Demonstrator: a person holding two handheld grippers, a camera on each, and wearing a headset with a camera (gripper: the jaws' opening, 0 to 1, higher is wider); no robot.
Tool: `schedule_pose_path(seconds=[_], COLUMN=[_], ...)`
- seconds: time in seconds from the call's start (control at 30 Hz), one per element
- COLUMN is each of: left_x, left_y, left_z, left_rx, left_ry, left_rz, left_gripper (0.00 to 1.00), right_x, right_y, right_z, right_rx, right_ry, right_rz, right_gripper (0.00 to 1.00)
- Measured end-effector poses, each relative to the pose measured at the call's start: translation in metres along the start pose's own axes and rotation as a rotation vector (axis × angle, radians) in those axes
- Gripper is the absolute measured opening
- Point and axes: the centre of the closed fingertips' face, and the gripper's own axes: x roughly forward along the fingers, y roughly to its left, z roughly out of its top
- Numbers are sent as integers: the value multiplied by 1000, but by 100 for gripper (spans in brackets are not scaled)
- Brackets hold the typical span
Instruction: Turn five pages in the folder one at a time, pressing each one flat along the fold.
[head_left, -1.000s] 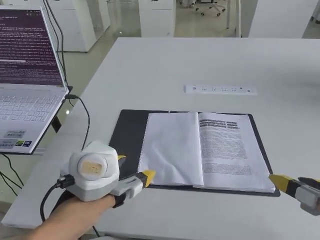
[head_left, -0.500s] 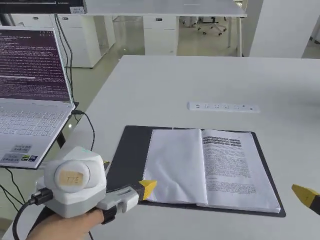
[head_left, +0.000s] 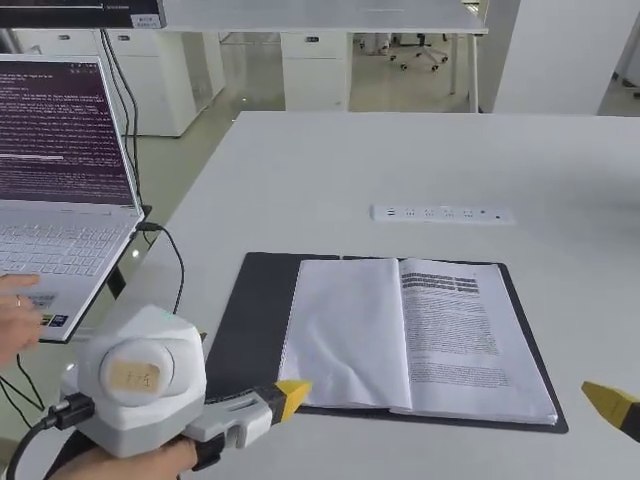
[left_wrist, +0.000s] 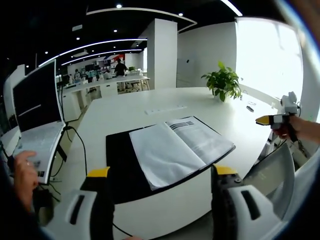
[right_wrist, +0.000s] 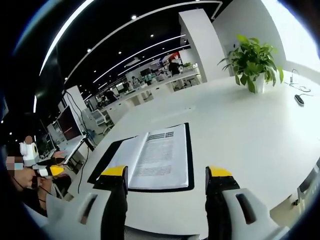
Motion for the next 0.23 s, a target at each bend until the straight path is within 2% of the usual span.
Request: schedule_pose_path(seconds=[0.23], left_x=[2], left_y=[-5], left_z=[0], left_rx=[-11], left_ry=[7], left_rz=[-5], left_gripper=[84], right_x=[1], right_y=[0], right_z=[-2], right_rx=[-6], right_ry=[9], right_rz=[2], right_gripper=[63])
